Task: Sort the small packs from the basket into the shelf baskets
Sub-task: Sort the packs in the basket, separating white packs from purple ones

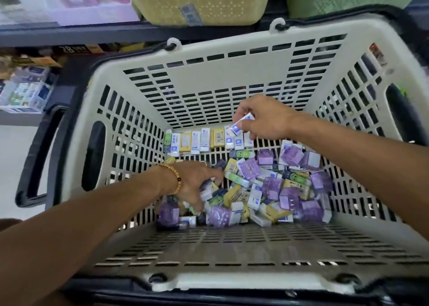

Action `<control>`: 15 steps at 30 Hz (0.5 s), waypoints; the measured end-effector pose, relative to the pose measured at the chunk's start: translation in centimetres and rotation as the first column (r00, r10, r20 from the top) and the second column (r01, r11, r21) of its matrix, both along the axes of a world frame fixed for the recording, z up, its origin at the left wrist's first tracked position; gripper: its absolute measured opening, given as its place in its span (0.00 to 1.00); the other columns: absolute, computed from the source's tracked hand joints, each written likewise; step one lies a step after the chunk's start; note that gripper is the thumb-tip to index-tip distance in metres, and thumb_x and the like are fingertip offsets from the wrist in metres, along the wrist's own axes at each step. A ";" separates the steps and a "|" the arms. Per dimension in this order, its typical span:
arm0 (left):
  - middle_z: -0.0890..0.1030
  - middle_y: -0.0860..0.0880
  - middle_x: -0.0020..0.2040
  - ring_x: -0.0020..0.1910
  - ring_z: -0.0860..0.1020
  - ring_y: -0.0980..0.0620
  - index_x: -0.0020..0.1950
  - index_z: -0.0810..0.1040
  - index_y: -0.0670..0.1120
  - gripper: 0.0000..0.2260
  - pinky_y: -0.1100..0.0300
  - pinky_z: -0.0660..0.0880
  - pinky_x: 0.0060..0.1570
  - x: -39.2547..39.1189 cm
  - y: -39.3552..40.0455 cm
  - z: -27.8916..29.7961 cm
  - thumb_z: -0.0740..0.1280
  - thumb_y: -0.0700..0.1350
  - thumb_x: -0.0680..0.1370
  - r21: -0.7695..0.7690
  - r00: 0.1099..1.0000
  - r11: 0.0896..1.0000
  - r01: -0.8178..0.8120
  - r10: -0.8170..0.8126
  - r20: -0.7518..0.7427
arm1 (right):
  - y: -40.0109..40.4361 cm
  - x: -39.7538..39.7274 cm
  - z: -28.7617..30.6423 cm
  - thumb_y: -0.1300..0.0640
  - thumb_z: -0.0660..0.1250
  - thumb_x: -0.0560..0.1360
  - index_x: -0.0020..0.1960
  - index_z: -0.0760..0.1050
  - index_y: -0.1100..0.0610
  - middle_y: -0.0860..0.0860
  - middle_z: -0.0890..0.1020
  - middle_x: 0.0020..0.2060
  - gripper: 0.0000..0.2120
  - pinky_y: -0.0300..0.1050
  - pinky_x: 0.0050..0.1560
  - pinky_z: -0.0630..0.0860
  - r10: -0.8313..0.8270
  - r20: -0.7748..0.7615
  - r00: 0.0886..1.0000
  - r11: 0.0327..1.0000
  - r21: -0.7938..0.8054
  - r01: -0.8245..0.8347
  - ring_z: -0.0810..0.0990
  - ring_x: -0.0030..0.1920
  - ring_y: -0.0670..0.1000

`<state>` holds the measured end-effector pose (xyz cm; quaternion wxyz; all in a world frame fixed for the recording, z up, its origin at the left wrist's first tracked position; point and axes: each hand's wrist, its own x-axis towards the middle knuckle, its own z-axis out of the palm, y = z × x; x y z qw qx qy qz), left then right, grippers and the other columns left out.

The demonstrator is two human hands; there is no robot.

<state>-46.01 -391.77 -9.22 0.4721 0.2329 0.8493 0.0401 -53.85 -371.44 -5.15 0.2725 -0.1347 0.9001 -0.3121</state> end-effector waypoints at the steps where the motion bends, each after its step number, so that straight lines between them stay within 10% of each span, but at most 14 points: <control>1: 0.69 0.55 0.45 0.41 0.72 0.55 0.57 0.65 0.59 0.27 0.61 0.67 0.39 -0.1 -0.1 -0.1 0.77 0.48 0.67 0.032 0.999 0.999 -0.042 0.042 0.012 | 0.1 0.0 -0.2 0.56 0.66 0.79 0.51 0.76 0.51 0.45 0.77 0.47 0.02 0.38 0.31 0.70 -0.006 0.006 1.000 1.000 0.006 0.005 0.83 0.34 0.43; 10: 0.74 0.47 0.60 0.61 0.73 0.45 0.68 0.66 0.57 0.34 0.55 0.72 0.57 1.3 0.8 -0.8 0.77 0.56 0.66 0.050 0.996 0.997 0.056 -0.053 -0.072 | 0.2 0.3 -0.7 0.57 0.68 0.78 0.49 0.75 0.53 0.53 0.81 0.47 0.02 0.42 0.33 0.73 -0.013 0.015 1.000 1.000 -0.012 0.013 0.84 0.34 0.48; 15: 0.74 0.54 0.49 0.51 0.76 0.51 0.63 0.70 0.59 0.27 0.59 0.72 0.48 1.8 0.5 -1.0 0.76 0.53 0.67 0.142 0.986 0.988 -0.065 0.086 -0.143 | 0.2 0.7 -0.5 0.57 0.68 0.78 0.52 0.76 0.55 0.54 0.82 0.46 0.04 0.44 0.37 0.76 -0.012 0.027 1.000 1.000 0.008 0.012 0.84 0.39 0.53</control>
